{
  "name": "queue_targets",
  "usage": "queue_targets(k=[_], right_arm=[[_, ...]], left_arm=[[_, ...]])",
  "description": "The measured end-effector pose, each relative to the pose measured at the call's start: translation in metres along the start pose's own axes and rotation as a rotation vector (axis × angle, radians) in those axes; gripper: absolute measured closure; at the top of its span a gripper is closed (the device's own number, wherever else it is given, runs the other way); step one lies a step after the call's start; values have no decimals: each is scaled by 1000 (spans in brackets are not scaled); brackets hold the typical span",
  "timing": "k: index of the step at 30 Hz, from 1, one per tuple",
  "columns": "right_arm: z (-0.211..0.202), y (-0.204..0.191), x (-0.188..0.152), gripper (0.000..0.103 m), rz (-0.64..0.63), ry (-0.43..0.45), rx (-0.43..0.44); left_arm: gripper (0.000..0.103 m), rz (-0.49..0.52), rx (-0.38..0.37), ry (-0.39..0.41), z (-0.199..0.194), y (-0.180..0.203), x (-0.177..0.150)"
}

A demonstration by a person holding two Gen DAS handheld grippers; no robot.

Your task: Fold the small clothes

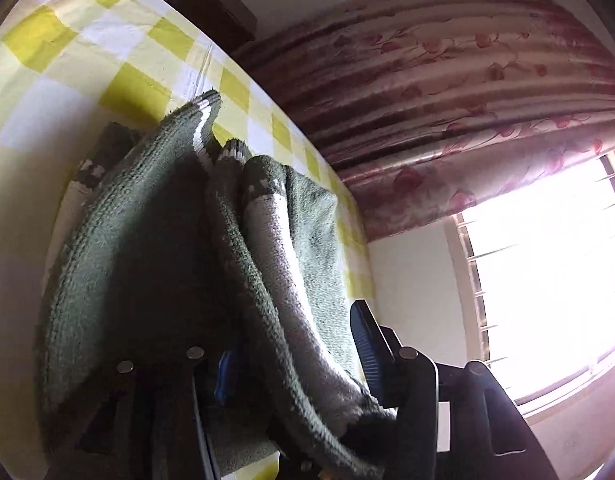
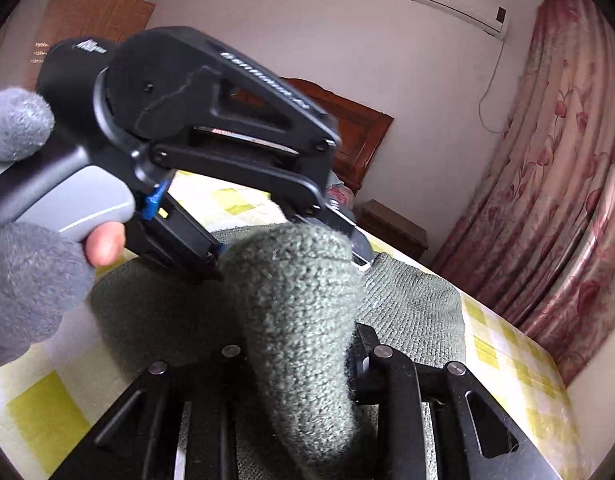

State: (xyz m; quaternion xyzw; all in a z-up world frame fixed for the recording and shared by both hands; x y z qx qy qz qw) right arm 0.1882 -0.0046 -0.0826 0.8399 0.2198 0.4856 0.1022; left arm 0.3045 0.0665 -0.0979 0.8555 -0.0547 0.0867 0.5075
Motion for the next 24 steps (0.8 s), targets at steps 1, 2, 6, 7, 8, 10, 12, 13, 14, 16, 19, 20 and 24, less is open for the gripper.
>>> queue_targets(k=[1, 2, 6, 7, 8, 10, 12, 13, 14, 16, 19, 20, 24], right_arm=[[-2, -1, 1, 79, -9, 0, 5], [-2, -4, 1, 0, -28, -9, 17], [-22, 2, -5, 0, -43, -40, 71], [-32, 7, -9, 0, -26, -34, 64], [-40, 17, -17, 0, -2, -35, 52], [-50, 39, -41, 0, 63, -69, 48], [-54, 57, -70, 0, 152, -131, 92], [-56, 65, -83, 0, 199, -151, 120], [-56, 71, -93, 0, 239, -165, 137], [-54, 80, -101, 0, 293, -189, 139], [-39, 85, -94, 0, 283, -208, 109], [-33, 81, -93, 0, 260, -228, 102], [-18, 77, -90, 0, 207, -274, 25]], left_arm=[[53, 16, 48, -17, 6, 3, 1], [53, 47, 106, -32, 12, 6, 1], [77, 187, 289, -9, 16, 20, -6], [78, 206, 290, 6, 13, 24, -9], [79, 221, 293, 21, 11, 27, -10], [79, 244, 297, 40, 8, 32, -12], [80, 264, 304, 51, 8, 38, -11], [80, 272, 304, 57, 9, 43, -8], [80, 280, 302, 60, 10, 48, -7], [80, 294, 303, 66, 10, 57, -7], [80, 294, 275, 75, 2, 63, -7], [81, 291, 258, 76, -2, 65, -5], [81, 281, 186, 97, -29, 69, 0]])
Point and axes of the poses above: each gripper's, at about its wrist camera, not at the fingertips, and z roughly the way its jaws point, y to its right, x to its top, the point moved 4 cm from there along z, roughly the way its jaws point, and after that the axes turned 4 degrees about -y, right-handed, at the moved point
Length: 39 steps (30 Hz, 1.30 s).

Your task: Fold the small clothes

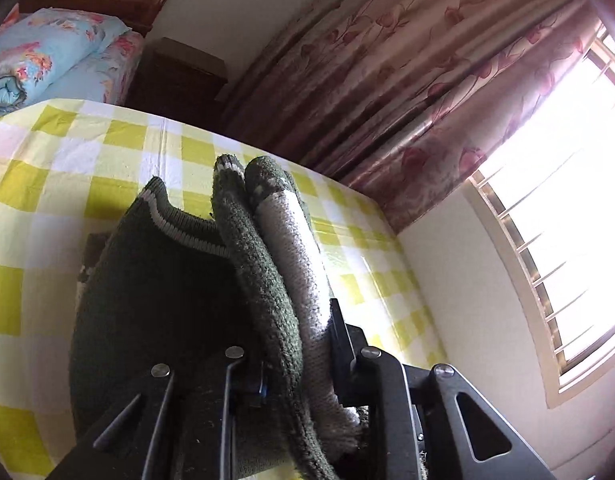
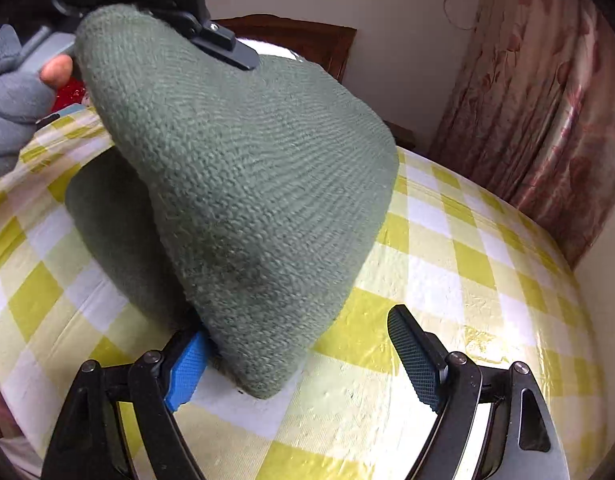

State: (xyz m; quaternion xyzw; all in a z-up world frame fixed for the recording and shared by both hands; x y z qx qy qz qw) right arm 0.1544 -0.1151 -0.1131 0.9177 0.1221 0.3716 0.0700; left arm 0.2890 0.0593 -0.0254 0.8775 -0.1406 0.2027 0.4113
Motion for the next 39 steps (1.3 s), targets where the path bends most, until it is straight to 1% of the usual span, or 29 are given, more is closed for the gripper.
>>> queue_targets(k=[2, 4, 6, 8, 9, 10, 12, 16, 17, 20, 22, 23, 24, 25, 26, 27, 28, 29, 30, 31, 32, 33, 34, 35, 37, 38, 39], right_arm=[[-2, 2, -1, 0, -3, 15, -36], [-5, 2, 0, 0, -10, 27, -50], [-7, 1, -1, 0, -19, 30, -43], [-5, 1, -3, 0, -11, 23, -25], [-6, 1, -3, 0, -13, 19, -22], [-10, 1, -4, 0, -12, 16, -21], [4, 14, -2, 0, -6, 7, -11], [6, 18, -1, 0, -8, 6, -13], [6, 17, -1, 0, -9, 6, -14], [4, 12, -1, 0, -13, 7, -11], [-2, 6, -2, 0, -19, 20, 4], [-5, 6, -2, 0, -27, 26, 26], [-9, 7, -2, 0, -31, 34, 62], [-15, 8, -2, 0, -28, 48, 117], [-22, 10, -1, 0, -18, 65, 183], [-32, 10, 0, 0, -1, 94, 244], [-41, 15, 3, 0, 21, 133, 298], [-49, 21, 7, 0, 45, 171, 340], [-55, 26, 13, 0, 67, 203, 369], [-59, 27, 20, 0, 83, 228, 384], [-60, 29, 26, 0, 95, 250, 390], [-62, 22, 31, 0, 100, 267, 387], [-60, 21, 37, 0, 105, 280, 374], [-56, 18, 42, 0, 112, 286, 354], [-45, 12, 49, 0, 123, 276, 333], [-36, 7, 49, 0, 112, 257, 324], [-27, -2, 47, 0, 78, 221, 315]], left_arm=[[81, -13, -3, 22, -13, -15, 1], [81, -73, -9, 43, -16, -40, 0], [82, -145, -7, 63, -20, -74, -7], [82, -213, -10, 46, -12, -104, -21], [81, -230, -7, 33, -7, -113, -28], [81, -236, -13, 33, -3, -118, -33], [82, -240, -43, 61, -6, -119, -34], [82, -185, -32, 126, -26, -99, -36], [82, -179, -21, 132, -28, -98, -38], [81, -205, 25, 84, -17, -116, -46], [81, -208, -21, 95, -19, -121, -48], [78, -211, -17, 104, -22, -121, -48], [76, -208, 10, 130, -30, -120, -48], [76, -201, 59, 164, -41, -118, -48], [76, -192, 135, 213, -55, -114, -48], [76, -180, 236, 278, -72, -107, -49], [76, -153, 300, 344, -89, -96, -50], [76, -109, 295, 389, -102, -79, -52], [76, -62, 261, 412, -109, -61, -55], [76, -15, 235, 418, -112, -42, -59], [75, 40, 228, 403, -108, -23, -63], [74, 101, 239, 372, -99, -5, -67], [74, 155, 264, 334, -87, 9, -72], [74, 188, 294, 301, -73, 16, -76], [74, 213, 333, 226, -45, 17, -85], [74, 200, 368, 190, -32, 9, -89], [74, 167, 422, 156, -20, -4, -93]])
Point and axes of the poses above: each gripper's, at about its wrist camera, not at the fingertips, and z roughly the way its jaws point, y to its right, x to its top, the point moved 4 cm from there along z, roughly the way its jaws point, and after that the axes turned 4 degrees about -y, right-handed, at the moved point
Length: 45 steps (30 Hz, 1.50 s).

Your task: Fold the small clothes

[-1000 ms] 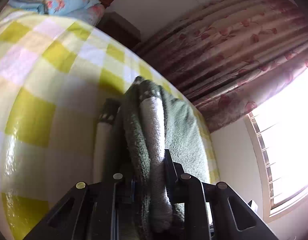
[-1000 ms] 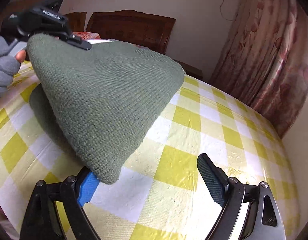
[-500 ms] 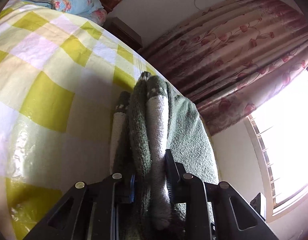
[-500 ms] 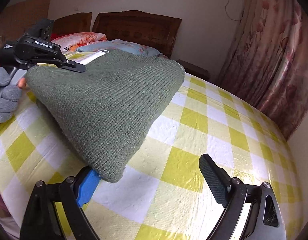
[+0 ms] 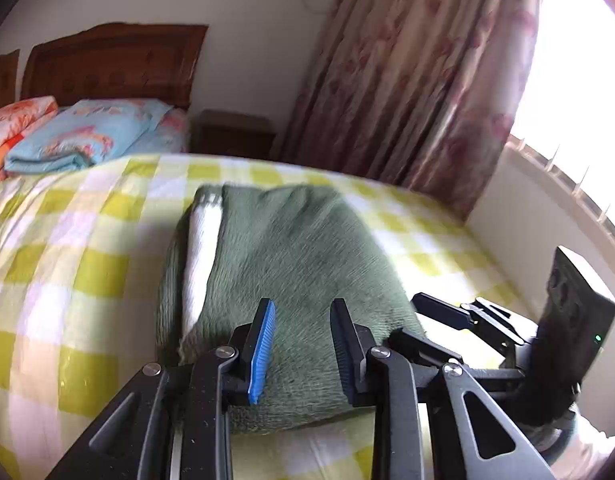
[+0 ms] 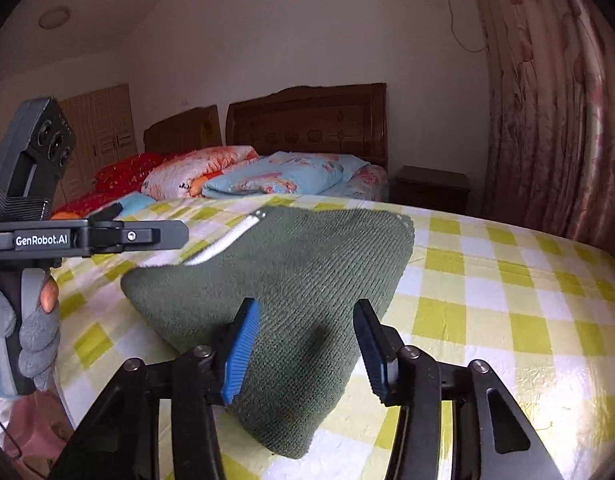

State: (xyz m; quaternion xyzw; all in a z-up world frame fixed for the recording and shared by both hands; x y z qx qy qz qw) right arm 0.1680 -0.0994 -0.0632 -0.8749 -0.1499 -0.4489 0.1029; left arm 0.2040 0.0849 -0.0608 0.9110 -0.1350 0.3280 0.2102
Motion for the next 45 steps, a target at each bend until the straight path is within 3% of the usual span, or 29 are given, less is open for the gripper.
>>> queue_targets(k=[1, 3, 6, 10, 11, 13, 16, 18, 20, 22, 24, 26, 27, 31, 36, 38, 40, 43, 45], right_arm=[[14, -6, -9, 0, -37, -56, -5], [19, -15, -17, 0, -102, -58, -40], [20, -19, -19, 0, -141, -107, -54], [3, -27, -9, 0, -131, -45, -53], [3, -33, -9, 0, -158, -42, -61], [20, -46, -17, 0, -221, -134, -56], [29, -64, -25, 0, -364, -153, -123], [22, -61, -16, 0, -319, -149, -67], [11, -47, -1, 0, -219, -91, -9], [9, -35, 7, 0, -178, -47, -43], [30, -35, -4, 0, -218, -138, -35], [36, -45, -10, 0, -301, -99, -55], [33, -43, -8, 0, -283, -105, -47], [33, -40, -1, 0, -253, -134, -21], [33, -42, 1, 0, -240, -130, -20], [33, -43, 2, 0, -243, -134, -23], [33, -43, 2, 0, -244, -136, -21], [33, -43, 2, 0, -243, -130, -10], [33, -43, 3, 0, -240, -126, -2]], left_arm=[[76, -20, 33, -41, 15, -7, -8], [76, -28, -9, 9, 10, -13, -13], [77, -55, -26, 0, 4, -17, -13], [77, -82, -37, 9, 5, -20, -19], [77, -86, -39, 15, 6, -20, -19], [77, -92, -47, 15, 6, -21, -20], [77, -104, -63, 13, 8, -25, -17], [77, -111, -75, 13, 8, -26, -17], [77, -111, -75, 16, 9, -26, -17], [77, -112, -76, 19, 10, -26, -17], [77, -124, -78, 12, 10, -27, -16], [77, -165, -78, -16, 8, -28, -10], [77, -176, -74, -25, 6, -26, -4], [77, -94, -17, 21, -4, -6, 36], [77, -87, 40, -34, 41, -5, 83], [77, -118, 52, -68, 63, -15, 91], [77, -165, 110, -80, 78, -34, 93], [87, -264, 32, -62, 88, -60, 88], [90, -268, 18, -39, 87, -62, 85]])
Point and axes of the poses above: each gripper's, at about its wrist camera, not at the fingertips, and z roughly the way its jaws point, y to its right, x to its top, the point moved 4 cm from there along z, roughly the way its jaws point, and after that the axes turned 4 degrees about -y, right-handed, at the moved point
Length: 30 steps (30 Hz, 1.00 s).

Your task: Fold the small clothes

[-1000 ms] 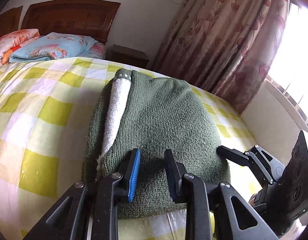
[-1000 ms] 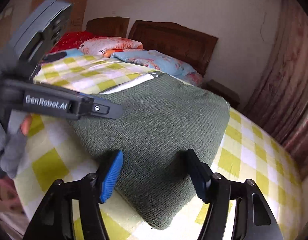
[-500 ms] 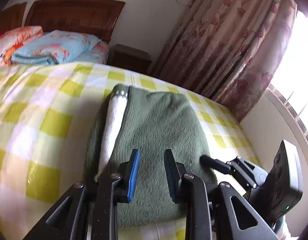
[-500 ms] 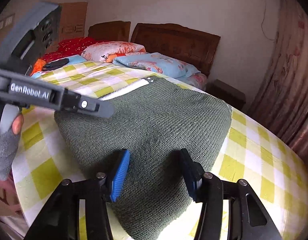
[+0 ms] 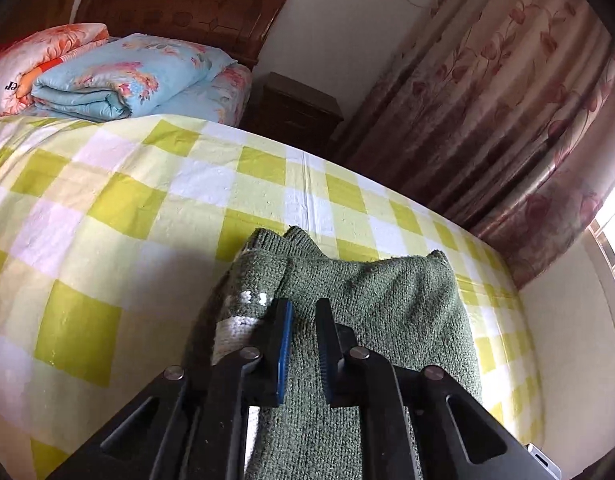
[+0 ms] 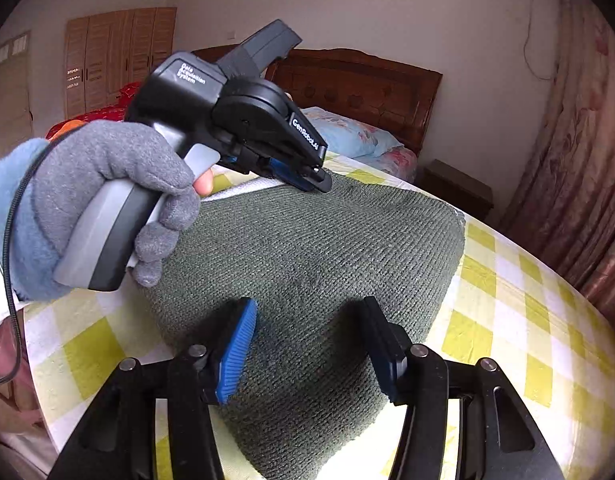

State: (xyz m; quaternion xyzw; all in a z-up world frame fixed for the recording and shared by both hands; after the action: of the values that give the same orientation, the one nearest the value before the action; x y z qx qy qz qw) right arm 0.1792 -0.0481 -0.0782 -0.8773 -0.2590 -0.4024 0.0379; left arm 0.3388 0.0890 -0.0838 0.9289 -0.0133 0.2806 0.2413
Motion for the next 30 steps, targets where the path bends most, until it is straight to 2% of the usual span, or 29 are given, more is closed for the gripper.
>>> queue_targets(k=[3, 5, 8, 11, 13, 16, 17, 19, 22, 25, 27, 29, 30], right_arm=[[-4, 2, 4, 0, -21, -16, 41], [-11, 12, 12, 0, -15, 14, 91], [-13, 40, 35, 0, 16, 77, 63], [3, 69, 63, 0, 67, 91, 75], [26, 80, 71, 0, 82, 58, 86], [79, 90, 51, 0, 114, -120, 108], [82, 96, 47, 0, 162, -91, 148], [82, 105, 49, 0, 224, -96, 187], [77, 110, 68, 0, 215, -71, 122], [79, 115, 84, 0, 224, -35, 119], [97, 116, 87, 0, 205, -62, 96], [118, 117, 74, 0, 209, -166, 85], [116, 120, 69, 0, 223, -148, 95]], left_arm=[[90, 23, -8, 24, 0, 1, -4], [90, -12, -52, 24, -1, -4, -4], [90, -78, -134, 27, -2, -14, -4], [91, -104, -166, 40, -3, -20, -5], [92, -108, -165, 46, -3, -21, -5], [93, -115, -159, 53, -3, -22, -4], [93, -119, -167, 52, -3, -22, -5], [93, -124, -173, 55, -3, -24, -5], [93, -123, -173, 59, -2, -24, -5], [94, -125, -169, 63, -2, -24, -5], [95, -127, -164, 64, -3, -24, -6], [96, -126, -163, 63, -2, -24, -6], [96, -126, -164, 62, -2, -24, -6]])
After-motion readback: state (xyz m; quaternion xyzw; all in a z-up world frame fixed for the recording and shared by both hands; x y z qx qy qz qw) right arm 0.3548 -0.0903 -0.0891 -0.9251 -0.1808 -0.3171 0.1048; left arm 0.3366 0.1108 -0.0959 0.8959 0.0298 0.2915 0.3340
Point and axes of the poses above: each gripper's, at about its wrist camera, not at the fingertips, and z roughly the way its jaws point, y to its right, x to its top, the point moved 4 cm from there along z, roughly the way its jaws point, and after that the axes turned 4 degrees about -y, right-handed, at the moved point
